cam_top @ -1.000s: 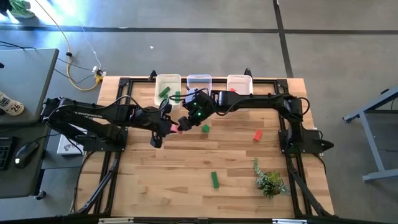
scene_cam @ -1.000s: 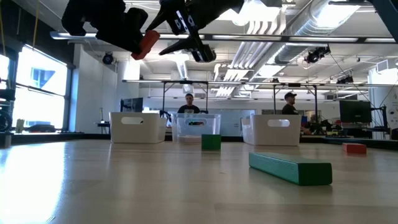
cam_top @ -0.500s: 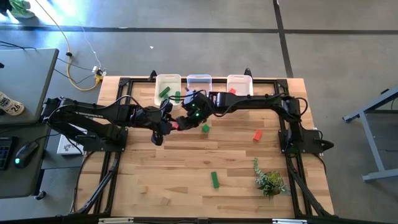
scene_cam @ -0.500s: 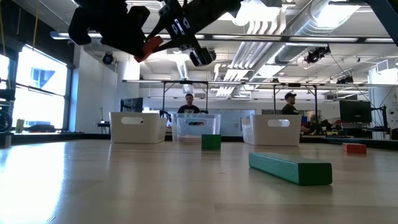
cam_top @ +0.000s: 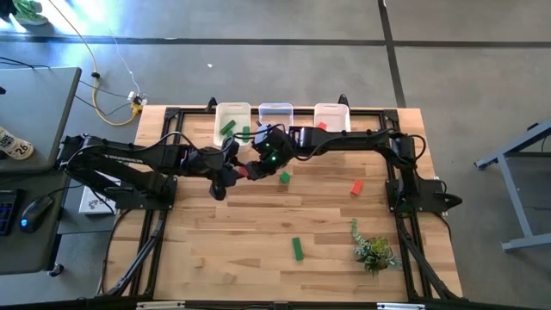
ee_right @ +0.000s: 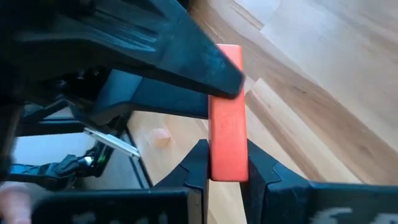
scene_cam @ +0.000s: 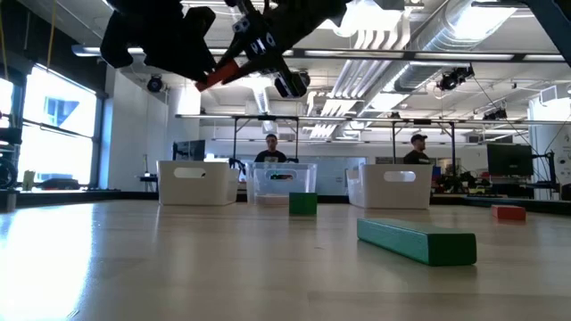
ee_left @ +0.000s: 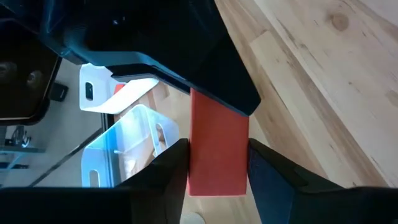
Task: Sort & place blocks by color
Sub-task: Put the orange block into the right white bin
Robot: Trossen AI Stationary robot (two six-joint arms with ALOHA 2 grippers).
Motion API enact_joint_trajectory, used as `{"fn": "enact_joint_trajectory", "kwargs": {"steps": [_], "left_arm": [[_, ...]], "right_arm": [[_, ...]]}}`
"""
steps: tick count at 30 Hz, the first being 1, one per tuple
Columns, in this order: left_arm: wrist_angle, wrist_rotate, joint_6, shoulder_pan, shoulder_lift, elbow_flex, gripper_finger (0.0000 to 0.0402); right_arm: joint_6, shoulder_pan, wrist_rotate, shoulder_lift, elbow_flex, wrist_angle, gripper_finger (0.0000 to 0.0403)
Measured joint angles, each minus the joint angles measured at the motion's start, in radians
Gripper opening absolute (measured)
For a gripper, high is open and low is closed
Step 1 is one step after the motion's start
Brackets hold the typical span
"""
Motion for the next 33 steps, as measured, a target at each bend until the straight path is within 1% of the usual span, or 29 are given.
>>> {"fn": "enact_joint_trajectory", "kwargs": {"steps": [5,8,12,20,26,33], "left_arm": [[0.014,-0.023,-0.006,-0.001,-0.003,0.004,0.0149],[0.015,-0.027,-0.022,0.0,-0.003,0.004,0.0158],[0.017,-0.032,-0.085,0.0,-0.003,0.003,0.0172],[0.016,-0.057,-0.246,0.001,-0.002,0.003,0.0175],[0.016,-0.099,-0.379,0.001,-0.002,0.002,0.0176],[0.016,-0.102,-0.522,0.036,-0.002,0.002,0.0177]], "right_arm": [[-0.038,-0.009,0.018,0.01,-0.005,-0.062,0.0035],[-0.072,-0.02,0.042,0.004,-0.004,-0.14,0.0036],[-0.143,-0.042,0.08,0.005,-0.004,-0.274,0.0036],[-0.305,-0.113,0.226,0.005,-0.004,-0.507,0.0038],[-0.421,-0.178,0.323,0.003,-0.004,-0.609,0.0036],[-0.51,-0.26,0.487,0.003,-0.003,-0.714,0.0037]]}}
